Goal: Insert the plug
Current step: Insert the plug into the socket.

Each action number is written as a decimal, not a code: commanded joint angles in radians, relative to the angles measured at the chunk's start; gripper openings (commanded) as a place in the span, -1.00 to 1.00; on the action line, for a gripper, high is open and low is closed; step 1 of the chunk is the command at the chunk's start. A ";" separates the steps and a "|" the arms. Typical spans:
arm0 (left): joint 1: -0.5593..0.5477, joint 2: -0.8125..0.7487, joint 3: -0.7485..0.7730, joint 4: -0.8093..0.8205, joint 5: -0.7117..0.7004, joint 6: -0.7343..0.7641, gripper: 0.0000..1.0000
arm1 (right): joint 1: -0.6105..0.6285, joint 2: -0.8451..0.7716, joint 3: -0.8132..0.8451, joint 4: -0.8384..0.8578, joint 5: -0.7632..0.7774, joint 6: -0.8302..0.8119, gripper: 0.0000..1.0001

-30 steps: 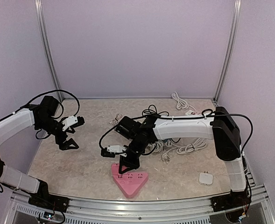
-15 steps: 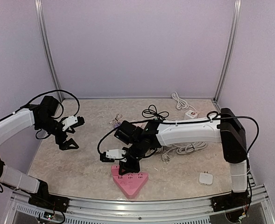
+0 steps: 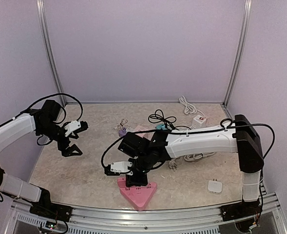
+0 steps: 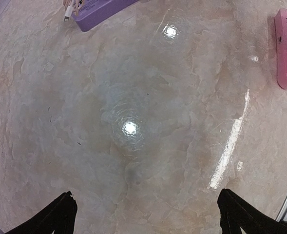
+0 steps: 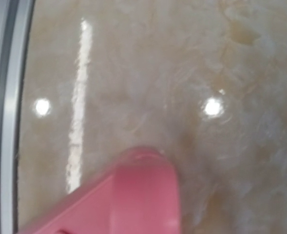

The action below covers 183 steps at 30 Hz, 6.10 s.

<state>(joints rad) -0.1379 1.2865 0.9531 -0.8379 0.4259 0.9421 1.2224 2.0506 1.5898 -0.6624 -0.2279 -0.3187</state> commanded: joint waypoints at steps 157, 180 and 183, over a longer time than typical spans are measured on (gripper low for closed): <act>-0.271 -0.217 -0.208 0.186 0.278 -0.080 0.78 | 0.098 0.133 -0.177 0.021 0.308 0.252 -1.00; -0.270 -0.260 -0.213 0.166 0.287 -0.050 0.88 | 0.087 -0.247 -0.180 0.138 0.336 0.358 0.99; -0.271 -0.272 -0.215 0.165 0.288 -0.047 0.89 | 0.050 -0.340 -0.236 0.136 0.467 0.531 0.99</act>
<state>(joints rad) -0.4133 1.0374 0.7525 -0.6613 0.6998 0.8787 1.3041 1.8473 1.4094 -0.5499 0.0879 0.0143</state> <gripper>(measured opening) 0.942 0.995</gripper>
